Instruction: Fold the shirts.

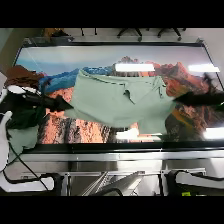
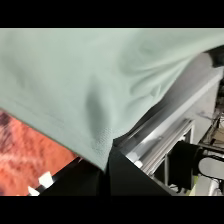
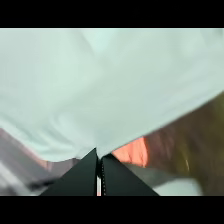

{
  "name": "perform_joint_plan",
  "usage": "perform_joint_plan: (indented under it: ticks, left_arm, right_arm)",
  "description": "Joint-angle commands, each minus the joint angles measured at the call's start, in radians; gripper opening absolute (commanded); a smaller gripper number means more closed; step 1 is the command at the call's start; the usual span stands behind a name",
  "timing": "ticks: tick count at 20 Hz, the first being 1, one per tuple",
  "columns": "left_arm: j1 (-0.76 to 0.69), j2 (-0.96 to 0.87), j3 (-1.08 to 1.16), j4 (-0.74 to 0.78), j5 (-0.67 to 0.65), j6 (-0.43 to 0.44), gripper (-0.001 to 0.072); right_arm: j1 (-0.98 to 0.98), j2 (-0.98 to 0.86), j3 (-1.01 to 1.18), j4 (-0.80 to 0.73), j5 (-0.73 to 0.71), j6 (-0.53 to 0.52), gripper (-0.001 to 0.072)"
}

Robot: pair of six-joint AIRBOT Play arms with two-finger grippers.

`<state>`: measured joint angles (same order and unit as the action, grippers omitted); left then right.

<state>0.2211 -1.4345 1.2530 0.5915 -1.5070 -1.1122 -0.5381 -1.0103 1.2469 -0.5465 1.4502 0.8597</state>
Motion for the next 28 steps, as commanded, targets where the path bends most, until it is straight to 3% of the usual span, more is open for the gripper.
perform_joint_plan:
  ticks: [1, 3, 5, 8, 10, 13, 17, 20, 22, 25, 28]
  left_arm:
    - [0.069, 0.227, 0.235, -0.341, -0.103, 0.056, 0.0015]
    - [0.204, 0.344, 0.414, -0.576, -0.109, 0.068, 0.0015]
    - [0.373, 0.421, 0.575, -0.696, -0.109, 0.058, 0.0015]
    - [0.645, 0.513, 0.705, -0.750, -0.061, 0.007, 0.0015]
    - [0.710, 0.538, 0.712, -0.749, -0.044, -0.005, 0.0016]
    - [0.604, 0.502, 0.607, -0.652, -0.058, -0.005, 0.0016]
    - [0.239, 0.354, 0.420, -0.231, -0.039, 0.010, 0.0016]
    - [0.031, 0.173, 0.299, -0.001, 0.120, 0.012, 0.0016]
    - [-0.024, 0.029, 0.262, 0.069, 0.200, 0.012, 0.0016]
    - [-0.061, -0.253, 0.324, 0.090, 0.218, 0.011, 0.0016]
    - [-0.074, -0.489, 0.491, 0.088, 0.204, -0.085, 0.0016]
  right_arm:
    - [-0.031, 0.225, 0.290, 0.159, -0.044, 0.024, 0.0013]
    - [-0.069, 0.322, 0.465, 0.165, -0.129, 0.027, 0.0013]
    - [-0.098, 0.389, 0.619, 0.134, -0.239, 0.035, 0.0013]
    - [-0.100, 0.418, 0.796, 0.017, -0.332, 0.052, 0.0013]
    - [-0.100, 0.411, 0.832, -0.081, -0.335, 0.107, 0.0014]
    - [-0.100, 0.357, 0.795, -0.122, -0.247, 0.159, 0.0014]
    - [-0.093, 0.187, 0.586, 0.124, -0.153, 0.107, 0.0013]
    - [-0.021, 0.035, 0.401, 0.062, -0.218, 0.055, 0.0013]
    - [0.014, -0.088, 0.327, 0.011, -0.251, 0.040, 0.0012]
    - [0.074, -0.321, 0.320, 0.011, -0.283, 0.026, 0.0012]
    - [0.113, -0.476, 0.332, 0.045, -0.382, 0.026, 0.0012]
